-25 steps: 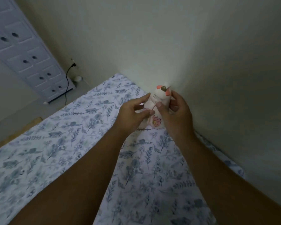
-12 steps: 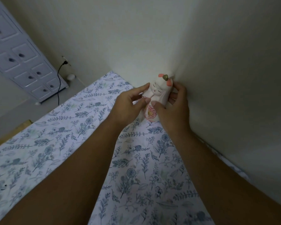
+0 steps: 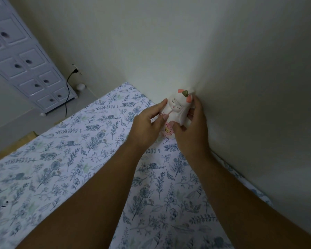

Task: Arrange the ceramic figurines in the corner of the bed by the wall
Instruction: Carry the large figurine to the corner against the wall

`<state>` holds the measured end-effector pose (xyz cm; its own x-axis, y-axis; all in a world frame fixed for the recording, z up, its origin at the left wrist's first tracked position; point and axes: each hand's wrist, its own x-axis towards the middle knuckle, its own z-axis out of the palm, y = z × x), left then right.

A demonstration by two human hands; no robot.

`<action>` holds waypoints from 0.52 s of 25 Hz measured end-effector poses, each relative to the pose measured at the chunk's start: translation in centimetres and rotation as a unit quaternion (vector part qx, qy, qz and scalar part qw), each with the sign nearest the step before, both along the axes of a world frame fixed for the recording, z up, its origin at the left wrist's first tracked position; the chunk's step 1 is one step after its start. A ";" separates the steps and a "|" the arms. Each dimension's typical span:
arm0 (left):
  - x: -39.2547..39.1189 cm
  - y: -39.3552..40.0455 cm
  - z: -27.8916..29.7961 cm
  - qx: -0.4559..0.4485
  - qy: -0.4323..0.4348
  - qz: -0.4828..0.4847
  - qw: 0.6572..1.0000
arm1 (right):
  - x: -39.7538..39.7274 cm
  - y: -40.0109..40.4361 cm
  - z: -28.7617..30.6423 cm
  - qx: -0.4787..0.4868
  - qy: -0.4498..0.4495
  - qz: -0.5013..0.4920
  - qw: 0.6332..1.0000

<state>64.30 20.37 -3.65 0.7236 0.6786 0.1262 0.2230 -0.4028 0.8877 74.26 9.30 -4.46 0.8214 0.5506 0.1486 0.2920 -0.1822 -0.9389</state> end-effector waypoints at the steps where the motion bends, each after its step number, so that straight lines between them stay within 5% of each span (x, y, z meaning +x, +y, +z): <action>1: -0.1 -0.1 0.3 -0.007 0.005 0.007 1.000 | -0.2 -0.1 0.5 -0.011 -0.007 0.007 1.000; 7: -6.6 -2.4 3.9 0.029 0.026 0.119 0.992 | -5.5 -3.3 4.1 -0.146 -0.136 -0.005 0.980; 13: -22.2 -8.2 4.7 0.106 0.155 0.196 0.962 | -17.3 -5.7 4.6 -0.230 -0.257 0.195 0.918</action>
